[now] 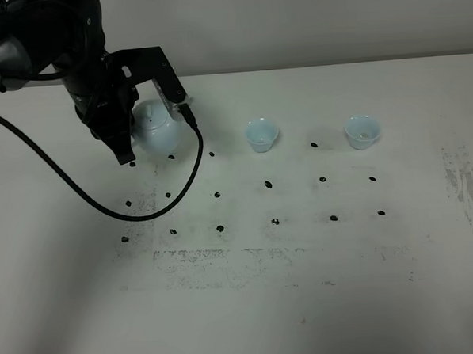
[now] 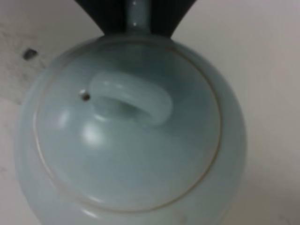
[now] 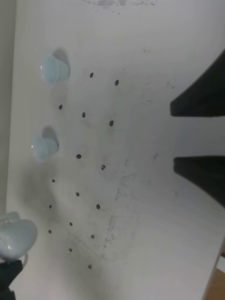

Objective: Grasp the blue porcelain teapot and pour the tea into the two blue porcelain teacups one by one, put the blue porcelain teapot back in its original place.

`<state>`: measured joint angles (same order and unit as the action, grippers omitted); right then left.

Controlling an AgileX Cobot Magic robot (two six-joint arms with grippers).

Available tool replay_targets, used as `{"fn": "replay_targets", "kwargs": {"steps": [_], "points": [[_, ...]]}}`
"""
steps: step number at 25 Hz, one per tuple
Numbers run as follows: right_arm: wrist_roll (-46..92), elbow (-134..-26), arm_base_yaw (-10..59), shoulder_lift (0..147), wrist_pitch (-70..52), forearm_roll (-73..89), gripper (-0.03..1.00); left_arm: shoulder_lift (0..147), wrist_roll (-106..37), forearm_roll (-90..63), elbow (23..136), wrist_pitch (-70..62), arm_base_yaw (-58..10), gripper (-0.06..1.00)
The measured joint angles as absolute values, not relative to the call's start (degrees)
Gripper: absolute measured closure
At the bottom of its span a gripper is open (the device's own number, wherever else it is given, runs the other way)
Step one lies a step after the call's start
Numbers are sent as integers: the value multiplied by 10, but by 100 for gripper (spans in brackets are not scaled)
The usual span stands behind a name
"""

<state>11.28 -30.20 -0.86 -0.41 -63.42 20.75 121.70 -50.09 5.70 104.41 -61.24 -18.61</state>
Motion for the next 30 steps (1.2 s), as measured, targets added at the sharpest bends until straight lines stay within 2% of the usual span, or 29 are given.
{"fn": "replay_targets", "kwargs": {"steps": [18,30], "points": [[113,-302,-9,-4,-634,208,73,1436,-545,103,1324,-610,-233,85],[113,-302,-9,-4,-634,208,73,1464,-591,131,1348,-565,-244,85]]}}
